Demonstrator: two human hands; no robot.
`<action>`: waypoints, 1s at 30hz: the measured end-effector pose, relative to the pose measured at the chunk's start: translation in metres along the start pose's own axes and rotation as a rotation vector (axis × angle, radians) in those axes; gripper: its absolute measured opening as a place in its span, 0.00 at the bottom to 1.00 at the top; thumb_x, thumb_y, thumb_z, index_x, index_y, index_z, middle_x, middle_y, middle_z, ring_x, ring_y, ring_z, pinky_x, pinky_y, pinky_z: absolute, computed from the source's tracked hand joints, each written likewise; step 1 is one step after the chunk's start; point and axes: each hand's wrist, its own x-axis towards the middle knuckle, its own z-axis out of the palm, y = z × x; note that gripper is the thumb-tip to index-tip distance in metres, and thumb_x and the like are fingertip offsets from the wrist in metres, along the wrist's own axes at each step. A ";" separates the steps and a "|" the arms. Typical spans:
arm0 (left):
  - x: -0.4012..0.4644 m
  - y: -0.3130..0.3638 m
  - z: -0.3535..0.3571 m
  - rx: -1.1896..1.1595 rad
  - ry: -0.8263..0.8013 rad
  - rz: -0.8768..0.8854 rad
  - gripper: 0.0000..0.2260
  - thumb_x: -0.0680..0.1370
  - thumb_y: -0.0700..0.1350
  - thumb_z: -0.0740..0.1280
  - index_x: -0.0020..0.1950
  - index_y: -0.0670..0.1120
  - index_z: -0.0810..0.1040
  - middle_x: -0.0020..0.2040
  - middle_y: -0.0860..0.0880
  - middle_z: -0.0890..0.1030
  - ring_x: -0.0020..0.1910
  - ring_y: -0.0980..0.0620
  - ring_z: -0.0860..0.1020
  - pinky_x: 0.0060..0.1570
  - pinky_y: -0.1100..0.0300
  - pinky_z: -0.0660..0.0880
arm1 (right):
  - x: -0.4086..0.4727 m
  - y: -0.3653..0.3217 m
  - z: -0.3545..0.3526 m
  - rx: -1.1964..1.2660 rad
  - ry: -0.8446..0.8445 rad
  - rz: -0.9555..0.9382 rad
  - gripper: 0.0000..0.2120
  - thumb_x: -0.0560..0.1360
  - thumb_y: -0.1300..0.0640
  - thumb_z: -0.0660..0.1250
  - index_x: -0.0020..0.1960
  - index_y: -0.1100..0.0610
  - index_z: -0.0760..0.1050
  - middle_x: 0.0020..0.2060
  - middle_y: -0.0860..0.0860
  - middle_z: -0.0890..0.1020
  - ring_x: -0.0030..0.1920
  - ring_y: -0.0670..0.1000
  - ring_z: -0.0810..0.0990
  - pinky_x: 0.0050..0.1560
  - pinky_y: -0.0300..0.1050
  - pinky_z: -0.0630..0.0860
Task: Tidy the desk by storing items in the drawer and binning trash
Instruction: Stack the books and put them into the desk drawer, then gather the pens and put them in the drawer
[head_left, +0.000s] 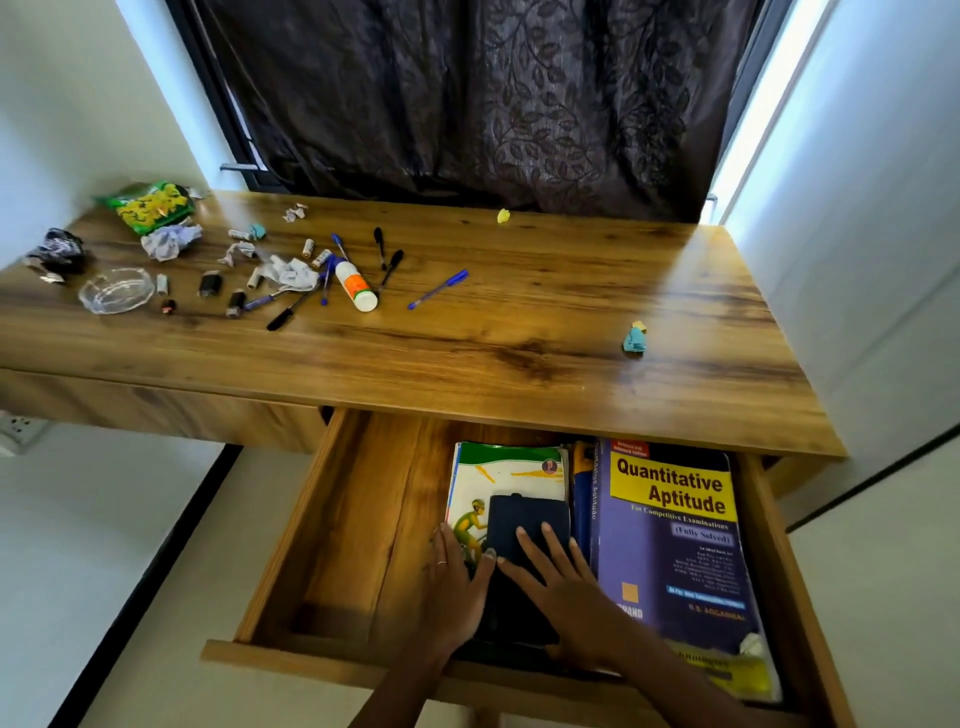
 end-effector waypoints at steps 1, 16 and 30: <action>-0.001 0.000 0.000 0.018 0.004 -0.002 0.35 0.80 0.58 0.55 0.77 0.44 0.40 0.78 0.46 0.44 0.77 0.47 0.47 0.75 0.50 0.50 | 0.000 0.000 0.001 -0.007 0.011 0.000 0.47 0.71 0.55 0.71 0.75 0.46 0.39 0.75 0.54 0.36 0.68 0.58 0.26 0.65 0.55 0.29; -0.074 0.008 -0.040 0.399 0.029 0.148 0.25 0.81 0.56 0.54 0.77 0.53 0.51 0.77 0.56 0.52 0.75 0.55 0.52 0.74 0.58 0.51 | -0.024 -0.059 0.028 0.143 0.426 0.067 0.27 0.54 0.38 0.59 0.53 0.39 0.67 0.57 0.42 0.70 0.57 0.50 0.69 0.53 0.49 0.71; -0.062 -0.036 -0.155 0.172 0.226 0.350 0.21 0.78 0.50 0.59 0.70 0.61 0.63 0.67 0.60 0.66 0.66 0.62 0.65 0.64 0.70 0.61 | 0.059 -0.142 -0.051 0.308 0.486 -0.056 0.27 0.69 0.41 0.51 0.69 0.39 0.56 0.70 0.40 0.59 0.72 0.47 0.55 0.69 0.50 0.57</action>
